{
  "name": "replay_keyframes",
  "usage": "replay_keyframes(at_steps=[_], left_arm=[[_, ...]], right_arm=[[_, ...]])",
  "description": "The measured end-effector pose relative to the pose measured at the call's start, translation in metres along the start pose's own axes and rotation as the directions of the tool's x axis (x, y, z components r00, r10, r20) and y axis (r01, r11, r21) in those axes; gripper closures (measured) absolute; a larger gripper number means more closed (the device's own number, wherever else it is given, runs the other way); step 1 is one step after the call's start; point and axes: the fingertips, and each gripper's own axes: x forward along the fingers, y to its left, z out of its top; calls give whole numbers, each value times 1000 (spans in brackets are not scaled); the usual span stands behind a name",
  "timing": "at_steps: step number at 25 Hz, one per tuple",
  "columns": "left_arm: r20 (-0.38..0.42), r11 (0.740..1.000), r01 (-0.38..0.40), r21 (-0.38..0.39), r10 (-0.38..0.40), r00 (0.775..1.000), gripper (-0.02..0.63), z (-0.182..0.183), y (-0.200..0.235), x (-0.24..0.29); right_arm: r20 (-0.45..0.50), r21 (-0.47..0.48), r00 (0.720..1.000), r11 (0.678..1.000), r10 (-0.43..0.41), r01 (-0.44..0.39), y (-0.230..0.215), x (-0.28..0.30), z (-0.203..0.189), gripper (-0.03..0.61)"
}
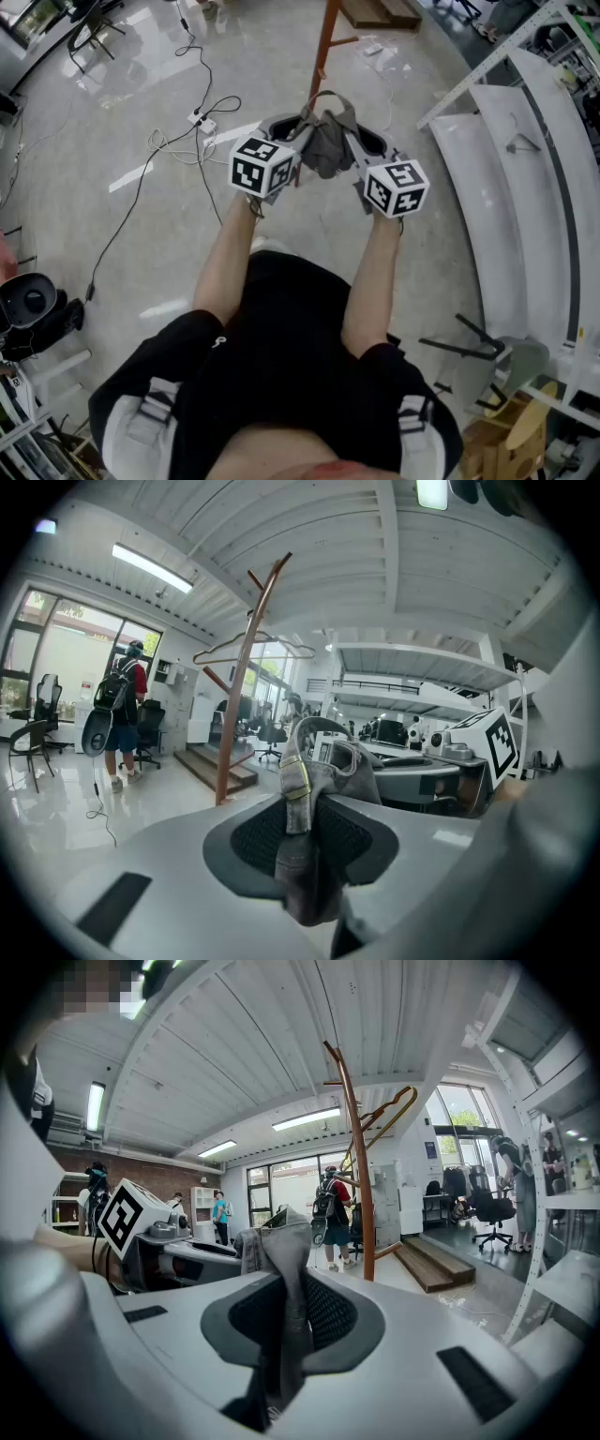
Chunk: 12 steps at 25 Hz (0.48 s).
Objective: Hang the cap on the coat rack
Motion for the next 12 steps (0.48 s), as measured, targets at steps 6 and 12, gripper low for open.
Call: replay_keyframes(at_steps=[6,12], left_arm=[[-16,1000,3,2,-3,1000,532,-4,-10,5],[-58,1000,-22,-13,22,998,532,-21,3,0]], right_arm=[[5,46,1000,999,-16,16,-11,-6,-6,541],[-46,74,999,997,21,-18,-8,9,-22,537]])
